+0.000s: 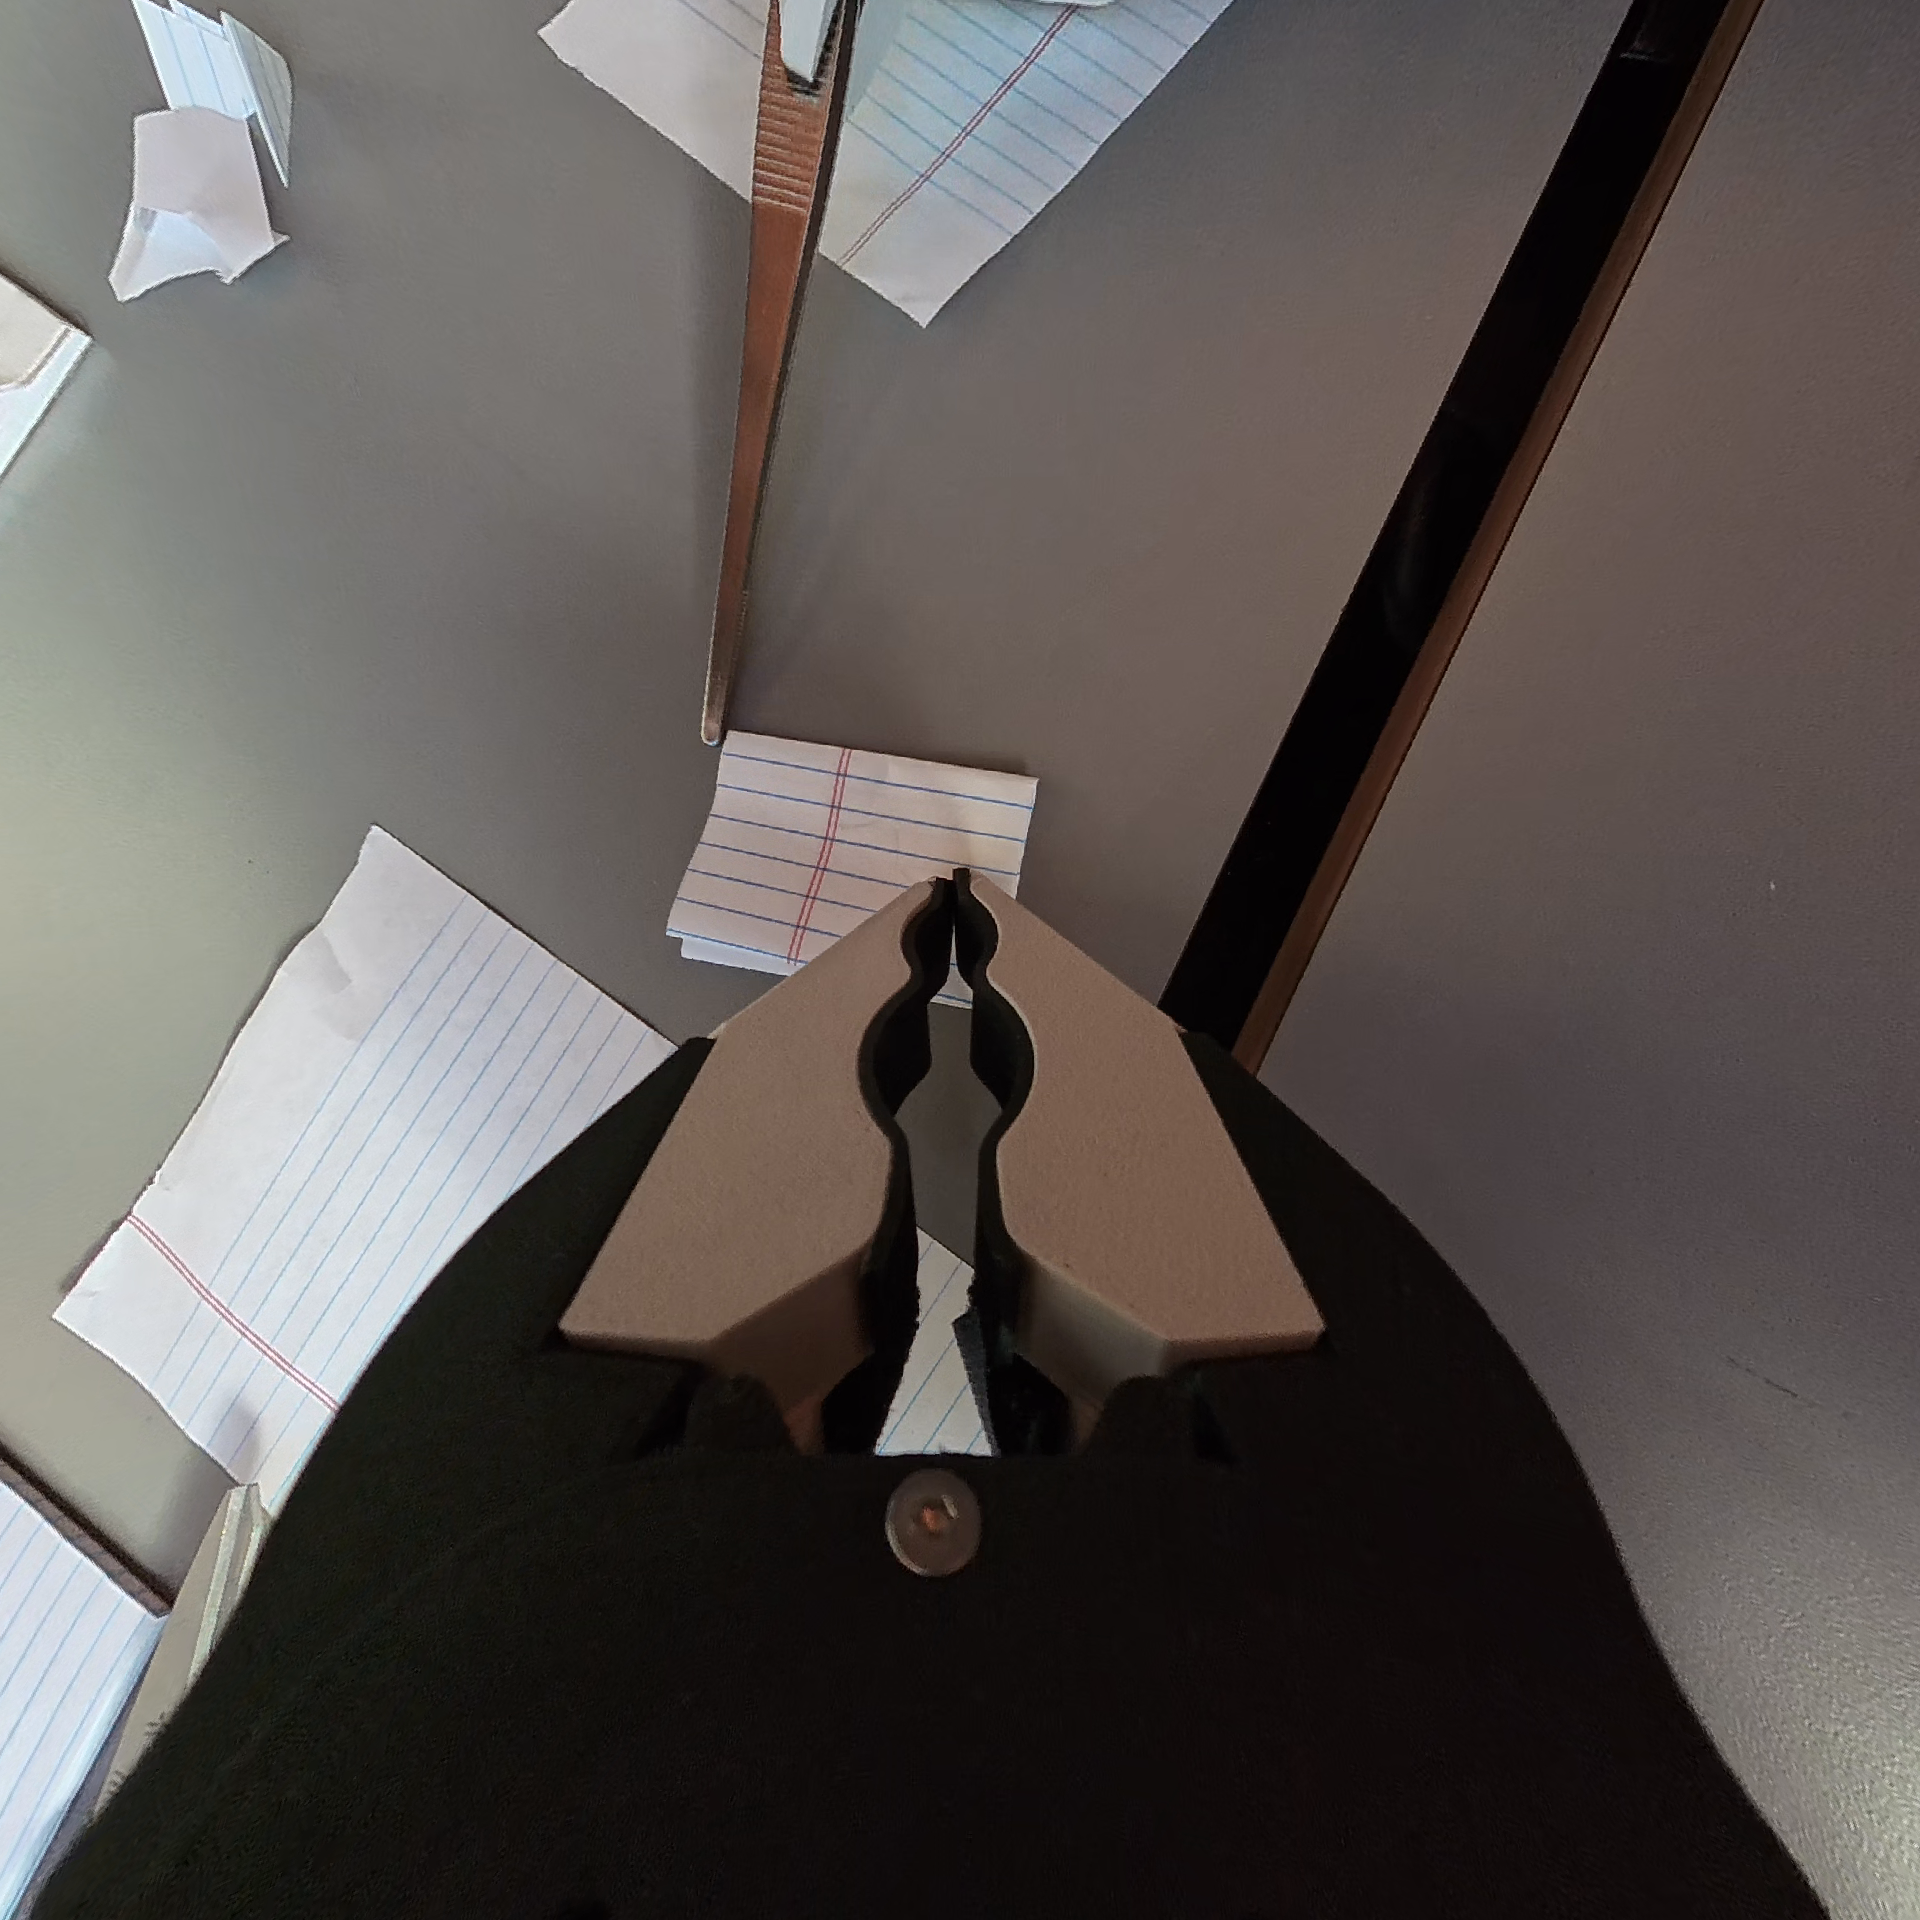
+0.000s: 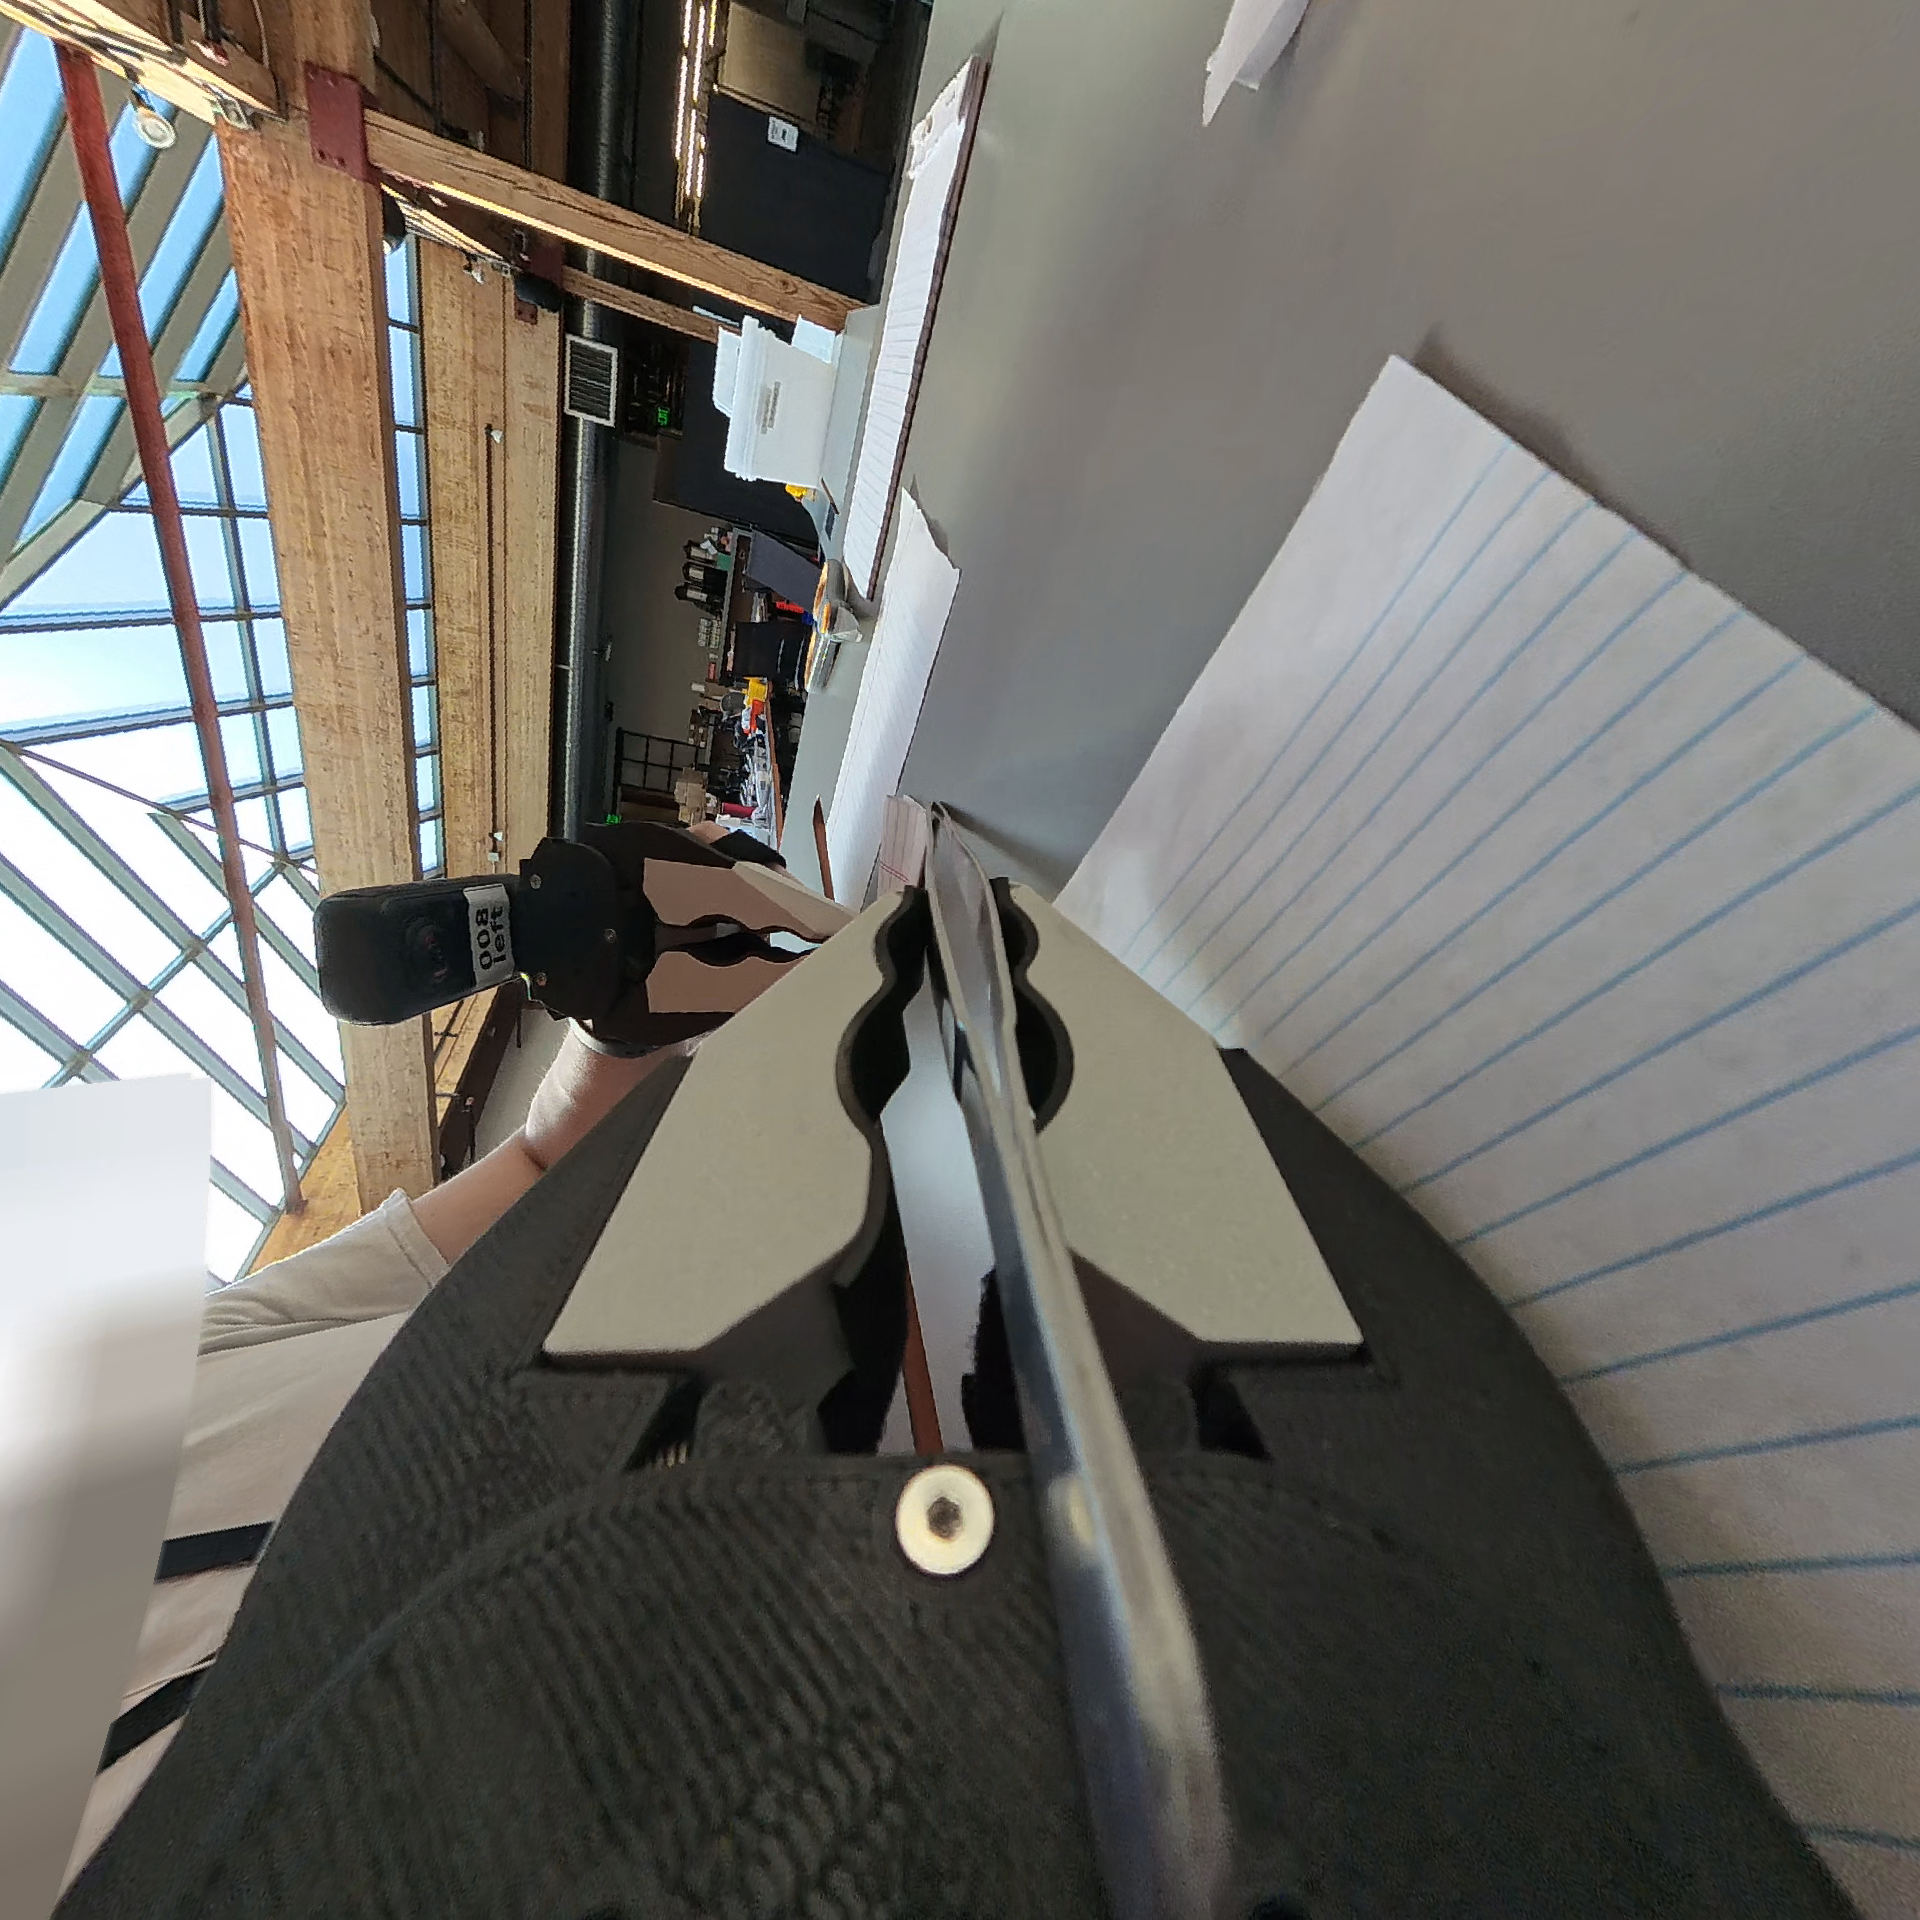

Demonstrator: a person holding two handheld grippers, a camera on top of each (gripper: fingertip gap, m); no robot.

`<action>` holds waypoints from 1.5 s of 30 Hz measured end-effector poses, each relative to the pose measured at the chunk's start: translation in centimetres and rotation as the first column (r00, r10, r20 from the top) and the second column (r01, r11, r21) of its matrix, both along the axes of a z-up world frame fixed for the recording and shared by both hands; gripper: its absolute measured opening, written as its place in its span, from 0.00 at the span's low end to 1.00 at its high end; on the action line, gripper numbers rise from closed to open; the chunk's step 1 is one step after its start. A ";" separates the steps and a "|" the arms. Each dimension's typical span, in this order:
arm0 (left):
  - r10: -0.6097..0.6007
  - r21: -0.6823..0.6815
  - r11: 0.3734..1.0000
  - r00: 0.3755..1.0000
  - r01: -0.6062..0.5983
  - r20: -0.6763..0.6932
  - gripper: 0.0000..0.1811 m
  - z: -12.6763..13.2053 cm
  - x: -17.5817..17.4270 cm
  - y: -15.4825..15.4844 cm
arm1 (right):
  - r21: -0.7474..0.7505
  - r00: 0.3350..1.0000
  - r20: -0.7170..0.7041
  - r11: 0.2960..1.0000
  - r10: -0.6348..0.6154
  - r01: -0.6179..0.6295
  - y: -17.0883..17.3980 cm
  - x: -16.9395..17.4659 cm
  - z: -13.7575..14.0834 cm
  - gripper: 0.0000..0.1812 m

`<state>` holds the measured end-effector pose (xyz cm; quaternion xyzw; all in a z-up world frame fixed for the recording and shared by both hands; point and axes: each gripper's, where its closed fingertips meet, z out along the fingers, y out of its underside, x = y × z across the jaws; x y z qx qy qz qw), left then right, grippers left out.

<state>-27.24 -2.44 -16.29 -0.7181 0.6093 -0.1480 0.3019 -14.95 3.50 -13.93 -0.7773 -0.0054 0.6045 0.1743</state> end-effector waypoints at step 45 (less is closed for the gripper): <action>0.032 0.061 0.998 0.999 -0.033 0.009 0.00 0.0 0.0 -0.9 | -0.041 0.998 -0.008 0.997 0.064 -0.064 -5.9 -0.5 0.1 0.07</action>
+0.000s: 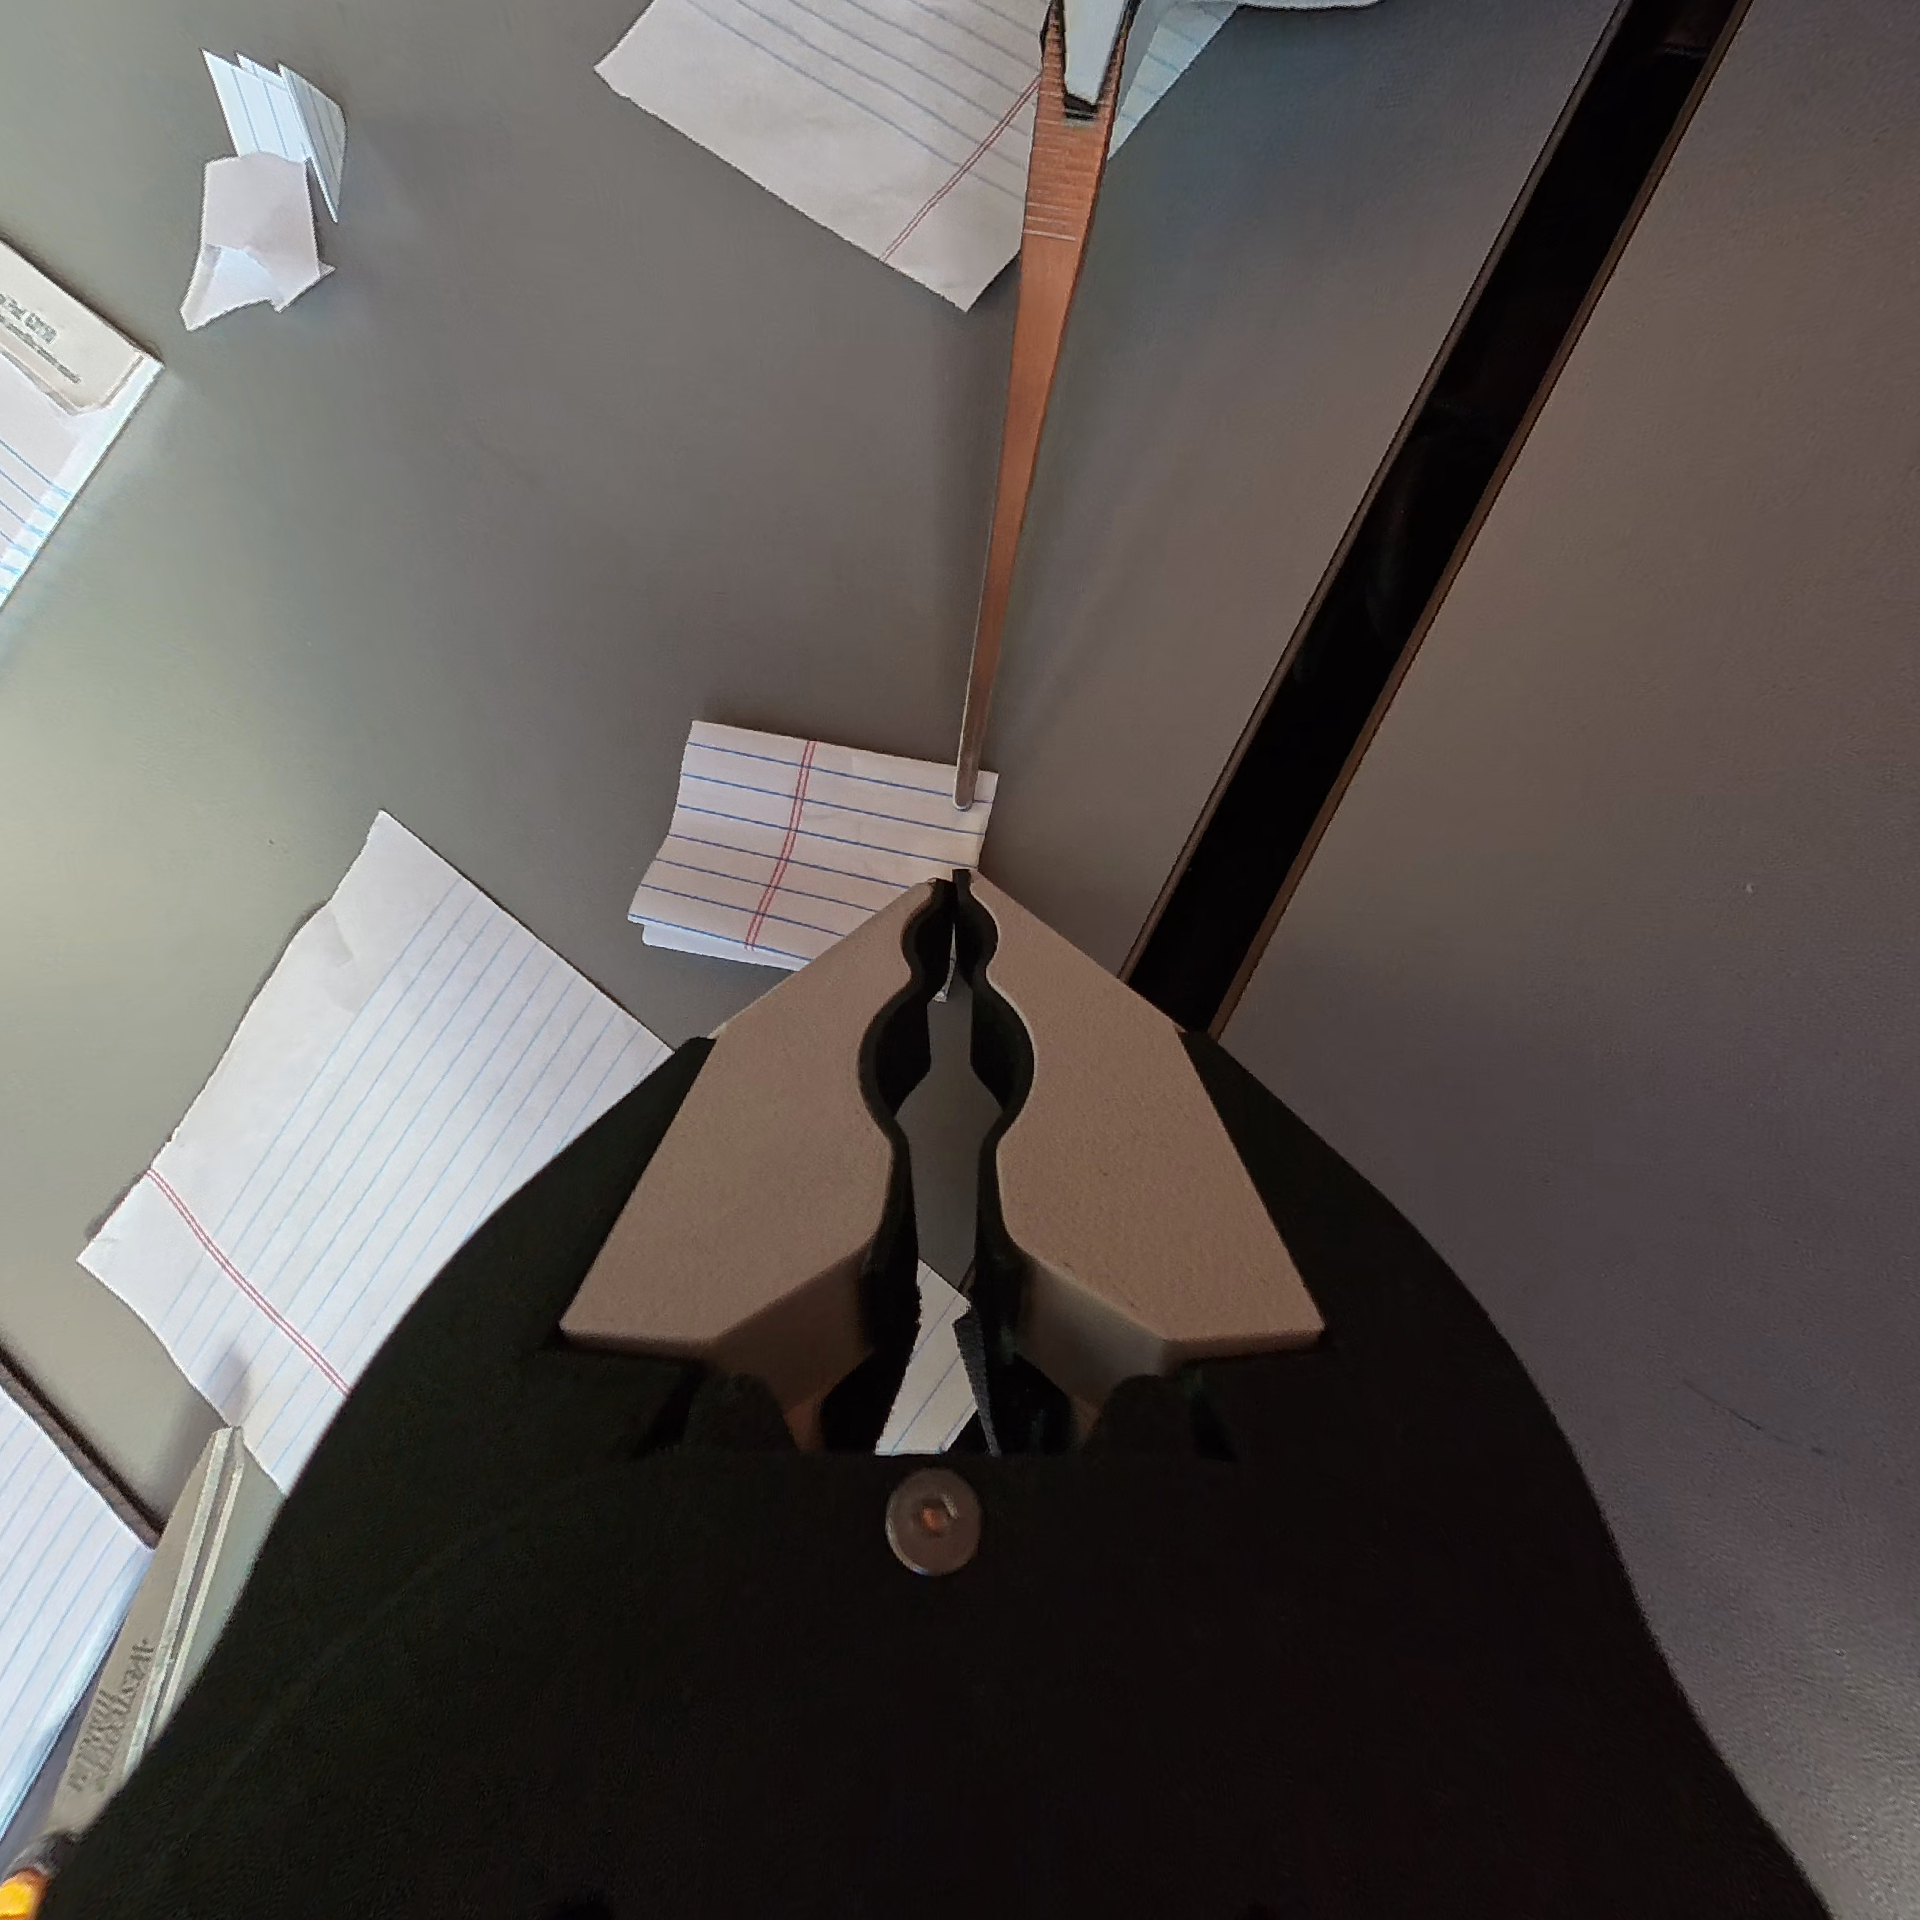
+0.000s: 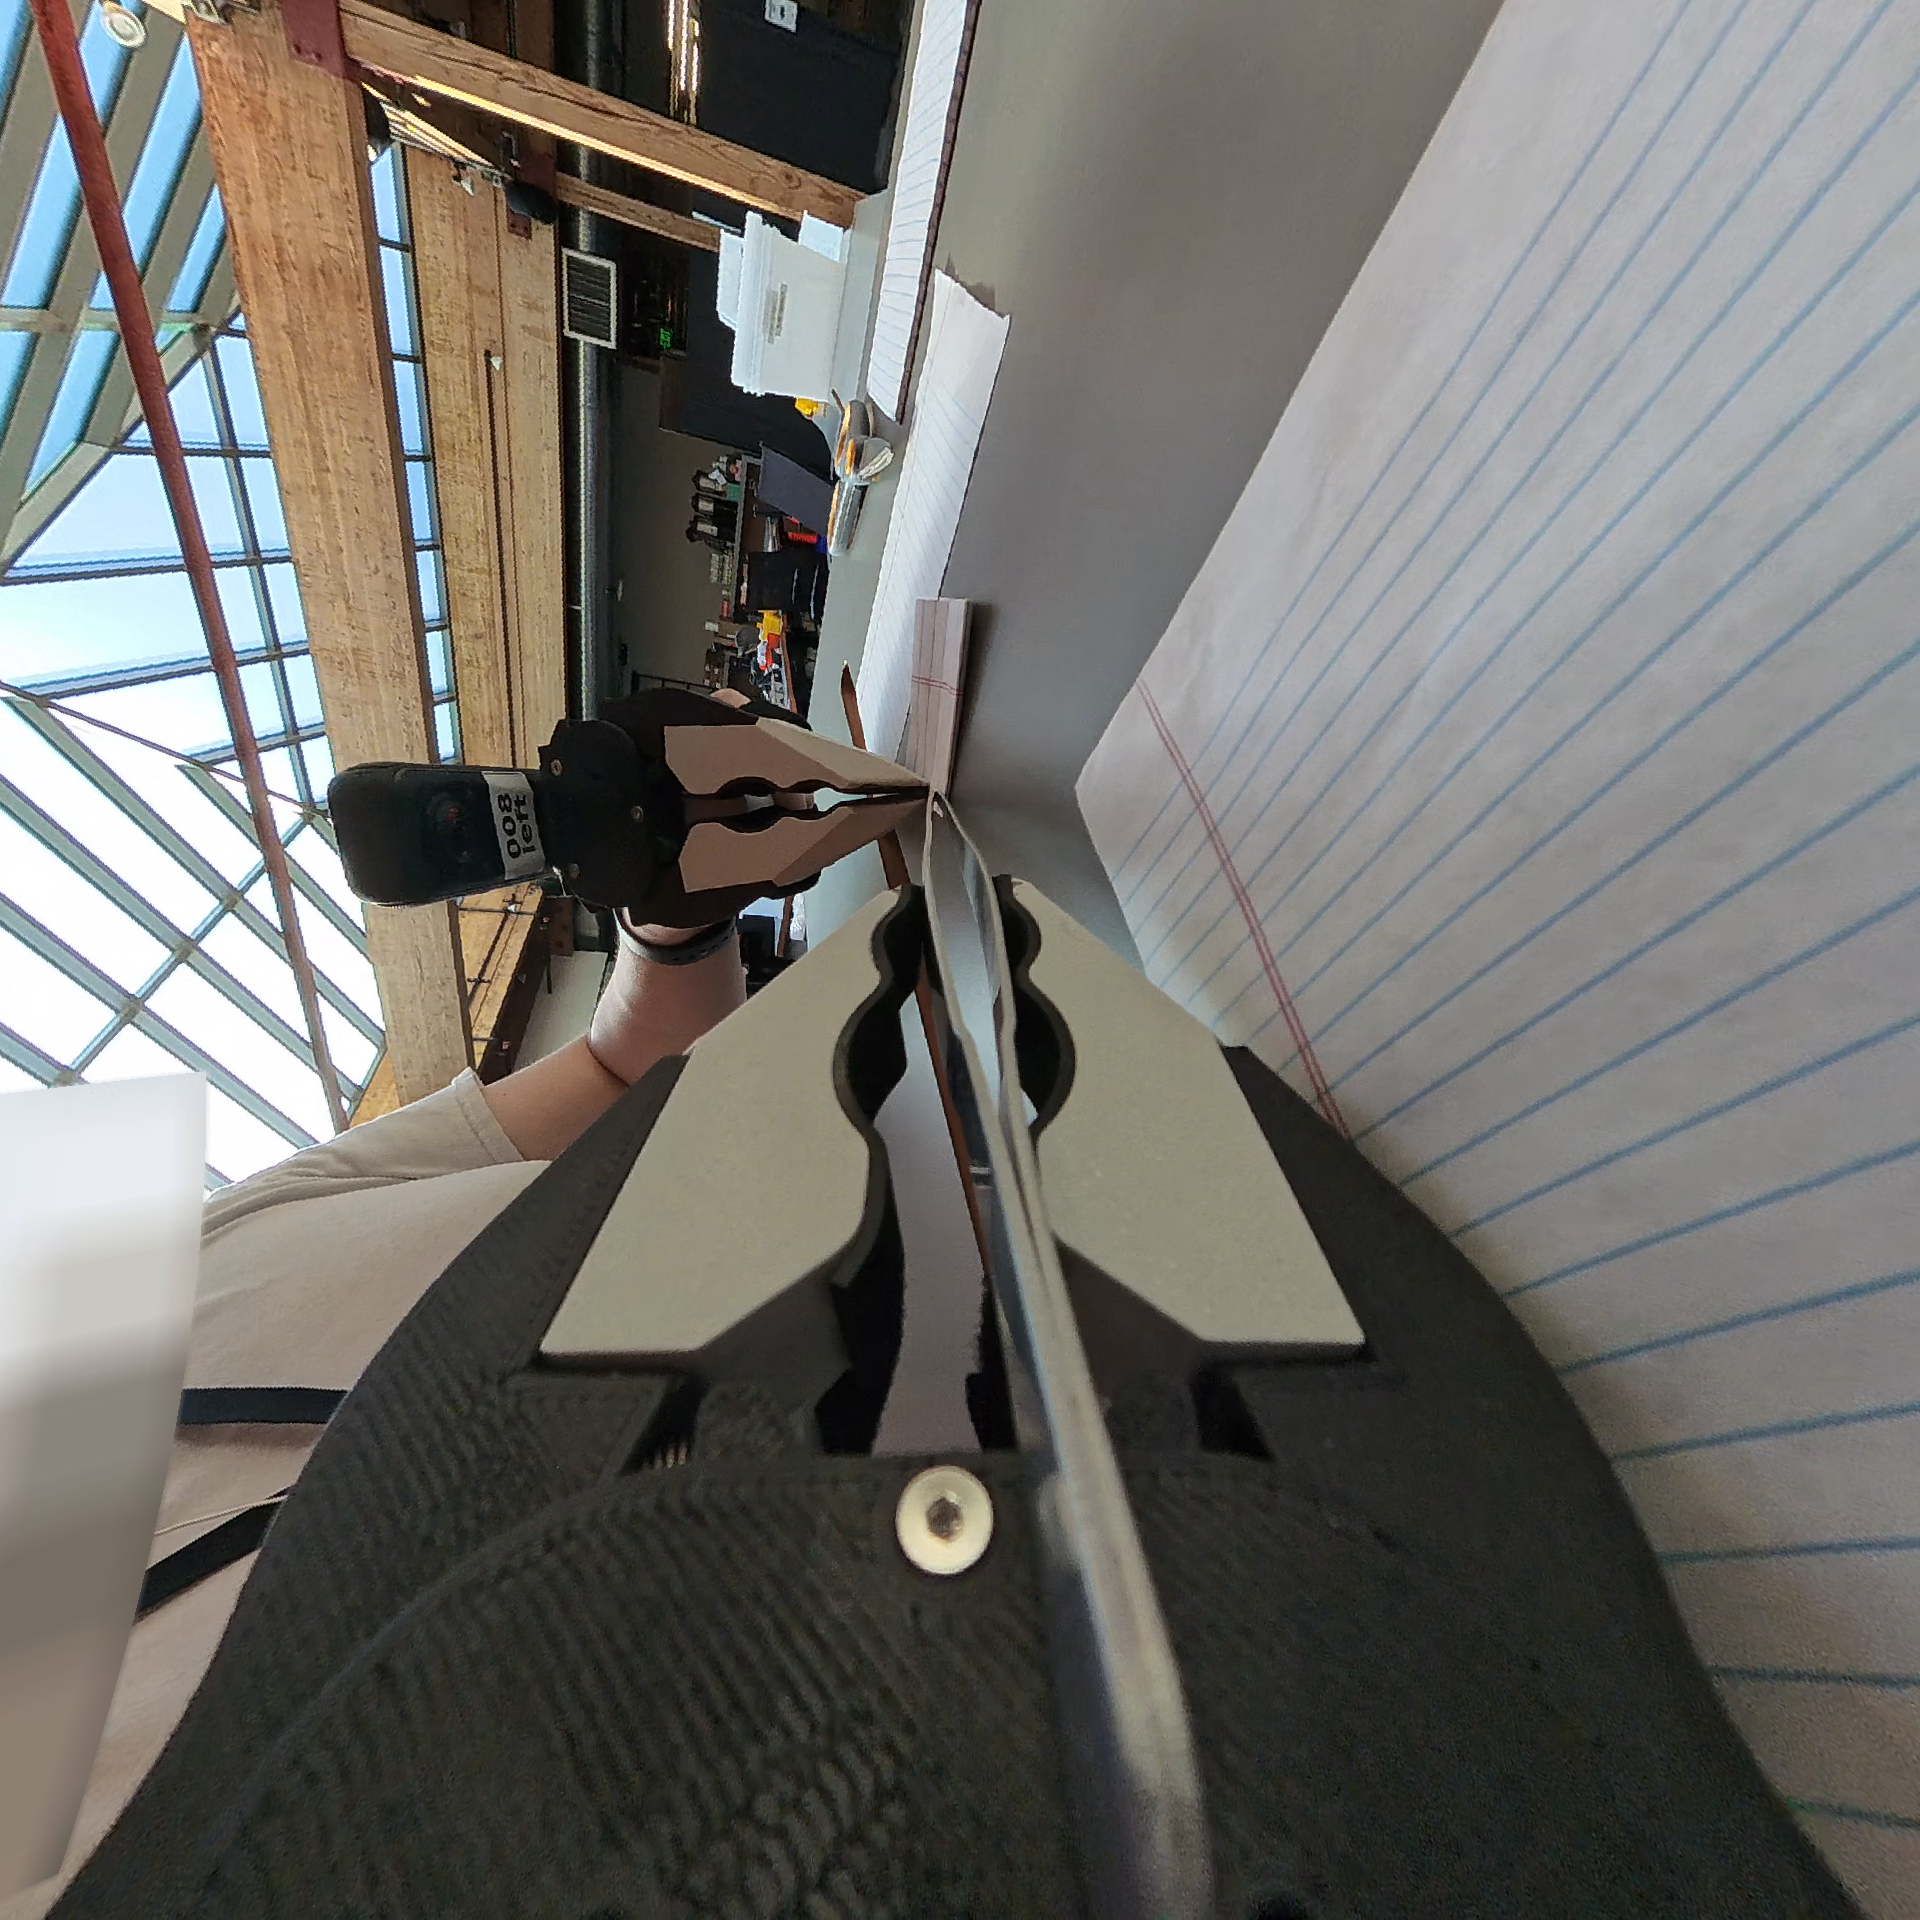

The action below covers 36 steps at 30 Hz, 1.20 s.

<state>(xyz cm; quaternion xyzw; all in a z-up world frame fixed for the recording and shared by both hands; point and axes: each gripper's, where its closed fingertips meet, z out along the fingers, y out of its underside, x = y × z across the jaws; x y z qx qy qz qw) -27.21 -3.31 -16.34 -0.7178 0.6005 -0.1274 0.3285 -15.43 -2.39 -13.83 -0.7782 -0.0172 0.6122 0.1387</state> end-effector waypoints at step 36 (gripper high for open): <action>0.025 -0.007 1.000 0.999 -0.024 0.037 0.00 0.0 -0.1 0.0 | -0.040 0.999 -0.009 0.999 -0.038 0.038 0.6 0.1 -0.2 0.06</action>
